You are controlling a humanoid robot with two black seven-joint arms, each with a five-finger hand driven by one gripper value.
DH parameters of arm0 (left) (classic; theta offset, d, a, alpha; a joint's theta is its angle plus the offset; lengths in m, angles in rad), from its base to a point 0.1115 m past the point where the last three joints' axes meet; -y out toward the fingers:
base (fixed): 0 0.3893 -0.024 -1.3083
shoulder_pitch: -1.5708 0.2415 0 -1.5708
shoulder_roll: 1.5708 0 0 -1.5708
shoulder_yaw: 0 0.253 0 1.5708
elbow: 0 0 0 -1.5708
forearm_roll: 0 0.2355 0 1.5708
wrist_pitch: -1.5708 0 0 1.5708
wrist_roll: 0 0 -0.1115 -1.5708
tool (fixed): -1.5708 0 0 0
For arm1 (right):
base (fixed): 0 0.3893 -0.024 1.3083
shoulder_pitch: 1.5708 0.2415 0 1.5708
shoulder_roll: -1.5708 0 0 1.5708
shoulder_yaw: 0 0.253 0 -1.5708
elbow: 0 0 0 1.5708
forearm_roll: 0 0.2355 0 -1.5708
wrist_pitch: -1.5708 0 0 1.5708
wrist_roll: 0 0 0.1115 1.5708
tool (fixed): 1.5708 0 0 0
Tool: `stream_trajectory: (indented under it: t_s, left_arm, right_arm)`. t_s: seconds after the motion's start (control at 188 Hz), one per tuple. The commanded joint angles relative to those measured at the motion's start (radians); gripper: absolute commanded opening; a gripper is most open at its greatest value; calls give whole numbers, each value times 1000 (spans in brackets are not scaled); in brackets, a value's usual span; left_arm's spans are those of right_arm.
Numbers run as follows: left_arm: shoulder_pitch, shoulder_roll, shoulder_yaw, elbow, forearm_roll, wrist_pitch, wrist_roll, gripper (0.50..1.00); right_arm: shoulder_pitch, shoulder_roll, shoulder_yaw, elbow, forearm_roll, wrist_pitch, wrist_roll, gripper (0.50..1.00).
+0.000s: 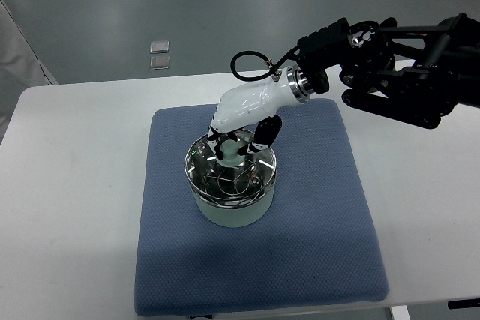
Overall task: Open lid and place right of pot
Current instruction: 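Lift the glass lid up off the saucepan with the right hand, then carry the lid beside the saucepan and lower it onto the mat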
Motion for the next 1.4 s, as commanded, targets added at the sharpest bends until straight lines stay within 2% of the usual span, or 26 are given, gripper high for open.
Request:
stream_trajectory:
  t_s: [0.0, 0.468, 0.755, 1.074, 1.393]
  left_arm:
    - [0, 0, 0, 0, 0, 0, -1, 1000]
    - [0, 0, 0, 0, 0, 0, 1, 1000]
    - [0, 0, 0, 0, 0, 0, 1, 1000]
    - [0, 0, 0, 0, 0, 0, -1, 1000]
    - [0, 0, 0, 0, -2, 0, -1, 1000]
  right_arm:
    - [11, -4, 9, 0, 3, 1, 0, 500]
    - [18, -14, 23, 0, 4, 2, 0, 500]
    - [17, -57, 52, -38, 4, 7, 0, 500]
    - [-14, -96, 53, -142, 4, -5, 0, 500]
    - [-75, -103, 49, -231, 1, -54, 0, 500]
